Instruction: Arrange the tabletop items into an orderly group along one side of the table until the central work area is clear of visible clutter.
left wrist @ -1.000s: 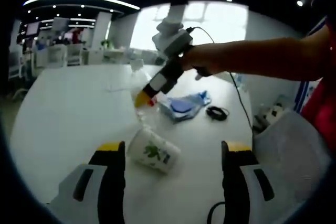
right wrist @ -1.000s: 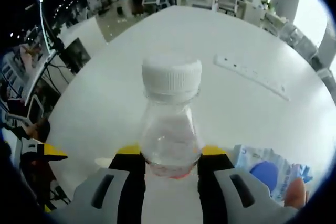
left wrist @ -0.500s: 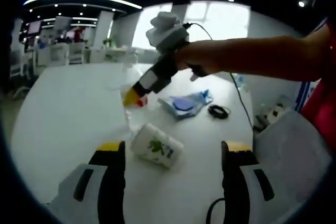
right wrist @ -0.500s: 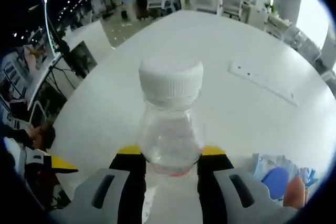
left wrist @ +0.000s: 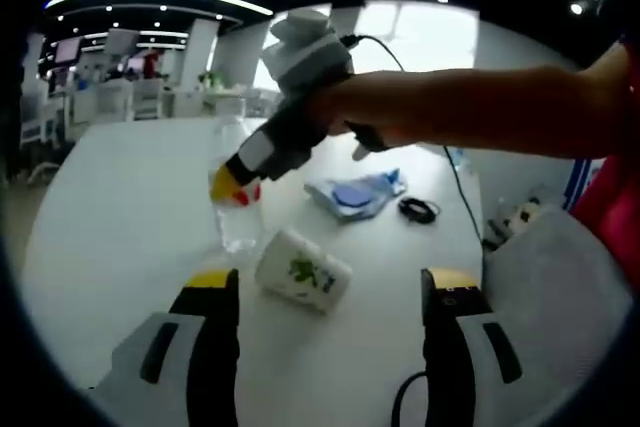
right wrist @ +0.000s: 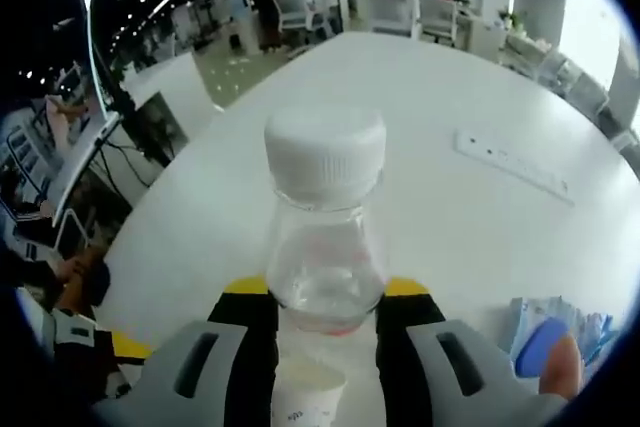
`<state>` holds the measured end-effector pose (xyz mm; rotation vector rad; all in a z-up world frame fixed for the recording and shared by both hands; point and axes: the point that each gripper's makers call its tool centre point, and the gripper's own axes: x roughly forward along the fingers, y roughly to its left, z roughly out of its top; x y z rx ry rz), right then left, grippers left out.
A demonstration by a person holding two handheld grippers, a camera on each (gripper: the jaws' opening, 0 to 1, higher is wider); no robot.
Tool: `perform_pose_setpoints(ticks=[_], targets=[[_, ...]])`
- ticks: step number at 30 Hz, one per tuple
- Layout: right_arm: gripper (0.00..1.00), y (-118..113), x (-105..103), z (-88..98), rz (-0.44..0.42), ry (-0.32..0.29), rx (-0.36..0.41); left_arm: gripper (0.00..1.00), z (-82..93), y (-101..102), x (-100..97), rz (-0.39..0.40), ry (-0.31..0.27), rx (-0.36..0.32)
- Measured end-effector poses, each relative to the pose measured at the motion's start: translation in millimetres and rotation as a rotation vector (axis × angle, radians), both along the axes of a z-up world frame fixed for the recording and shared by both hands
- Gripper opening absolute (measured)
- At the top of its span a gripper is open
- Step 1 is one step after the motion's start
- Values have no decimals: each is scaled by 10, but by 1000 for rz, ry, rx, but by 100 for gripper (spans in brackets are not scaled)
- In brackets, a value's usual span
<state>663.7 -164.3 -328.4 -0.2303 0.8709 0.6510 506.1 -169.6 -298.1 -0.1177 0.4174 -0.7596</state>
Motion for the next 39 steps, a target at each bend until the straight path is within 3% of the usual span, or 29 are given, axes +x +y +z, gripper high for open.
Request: perform_pose_setpoints(ticks=[18,39], targets=[[38,82,-65,0,-76,-97,15,70,-36,7,-23,-14,2,-2],[41,90,-164,14,-65,-91,42,70,-72,-1,-21,-17,9,4]])
